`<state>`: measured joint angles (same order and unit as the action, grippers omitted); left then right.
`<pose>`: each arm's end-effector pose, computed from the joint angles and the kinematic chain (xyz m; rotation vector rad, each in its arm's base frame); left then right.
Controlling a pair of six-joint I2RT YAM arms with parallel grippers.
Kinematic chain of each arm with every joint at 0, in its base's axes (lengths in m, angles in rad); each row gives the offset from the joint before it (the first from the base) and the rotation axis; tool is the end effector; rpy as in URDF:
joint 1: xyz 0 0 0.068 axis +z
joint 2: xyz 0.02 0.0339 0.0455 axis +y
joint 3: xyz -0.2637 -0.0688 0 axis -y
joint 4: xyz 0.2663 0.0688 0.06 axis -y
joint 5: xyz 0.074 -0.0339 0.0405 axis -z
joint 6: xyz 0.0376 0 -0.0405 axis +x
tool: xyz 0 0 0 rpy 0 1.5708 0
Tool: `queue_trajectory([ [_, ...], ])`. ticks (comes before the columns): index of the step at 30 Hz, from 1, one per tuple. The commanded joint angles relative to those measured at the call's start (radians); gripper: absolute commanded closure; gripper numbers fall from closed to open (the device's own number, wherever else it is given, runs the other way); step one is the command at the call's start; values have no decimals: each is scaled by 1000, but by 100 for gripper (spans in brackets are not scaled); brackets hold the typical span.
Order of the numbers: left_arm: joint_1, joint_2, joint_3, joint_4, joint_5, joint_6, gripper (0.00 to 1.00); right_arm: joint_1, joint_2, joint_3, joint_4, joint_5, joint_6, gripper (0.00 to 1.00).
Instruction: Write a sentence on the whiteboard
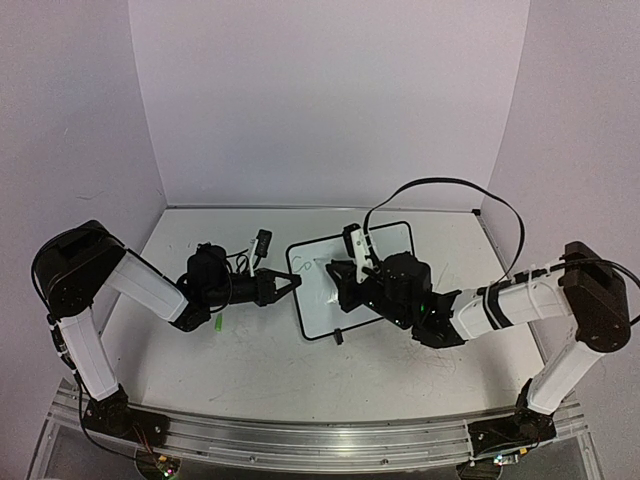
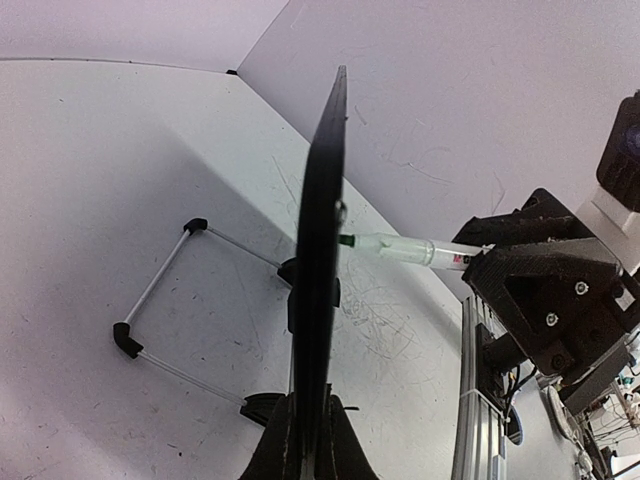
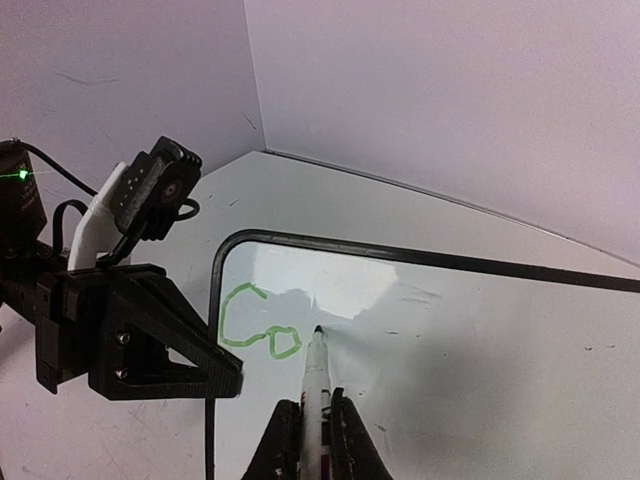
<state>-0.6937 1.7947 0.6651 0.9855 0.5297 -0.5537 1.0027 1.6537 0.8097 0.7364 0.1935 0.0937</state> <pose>0.2584 -0.2396 0.1402 0.5622 1.8139 -1.3414 0.2073 0.3113 0.2052 -0.6181 1.6051 0.6598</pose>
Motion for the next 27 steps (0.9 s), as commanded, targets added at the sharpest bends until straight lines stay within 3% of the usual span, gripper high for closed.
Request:
queue_trajectory([
  [1,13,-17,-7,-8,-2,-8,100,2,21,46,24,18,-6,100],
  [27,14,-18,-5,-8,-7,-5,100,16,3,7,-12,48,34,100],
])
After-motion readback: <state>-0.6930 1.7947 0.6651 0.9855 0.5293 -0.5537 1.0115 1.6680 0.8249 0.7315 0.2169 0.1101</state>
